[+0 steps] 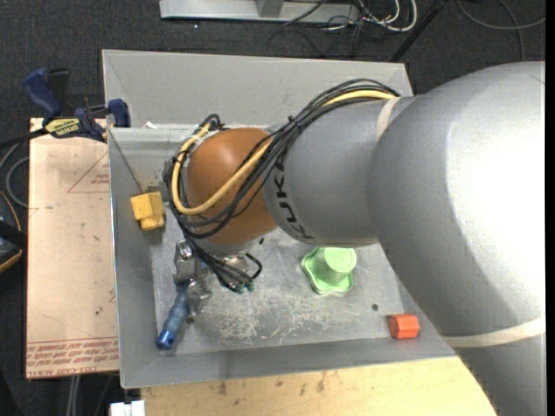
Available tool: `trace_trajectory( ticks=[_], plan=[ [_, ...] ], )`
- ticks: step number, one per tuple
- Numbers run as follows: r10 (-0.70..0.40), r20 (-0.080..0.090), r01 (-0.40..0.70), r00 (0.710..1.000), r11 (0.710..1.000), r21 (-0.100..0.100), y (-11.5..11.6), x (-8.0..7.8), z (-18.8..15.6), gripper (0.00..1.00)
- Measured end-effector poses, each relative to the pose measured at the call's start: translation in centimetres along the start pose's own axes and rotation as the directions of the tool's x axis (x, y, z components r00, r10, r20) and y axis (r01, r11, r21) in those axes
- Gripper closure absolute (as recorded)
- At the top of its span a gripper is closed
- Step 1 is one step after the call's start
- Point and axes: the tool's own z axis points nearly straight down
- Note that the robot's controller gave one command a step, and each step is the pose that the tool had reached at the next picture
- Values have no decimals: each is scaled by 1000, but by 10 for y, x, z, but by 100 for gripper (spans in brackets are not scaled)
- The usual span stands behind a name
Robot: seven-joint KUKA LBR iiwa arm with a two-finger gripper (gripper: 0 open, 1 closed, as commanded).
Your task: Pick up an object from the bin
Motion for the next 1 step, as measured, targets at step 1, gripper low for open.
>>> trace_trajectory(
  ticks=[1],
  plan=[
    [-314, 12, 315, 949, 949, 1, -15, -1, -241, 100]
  ],
)
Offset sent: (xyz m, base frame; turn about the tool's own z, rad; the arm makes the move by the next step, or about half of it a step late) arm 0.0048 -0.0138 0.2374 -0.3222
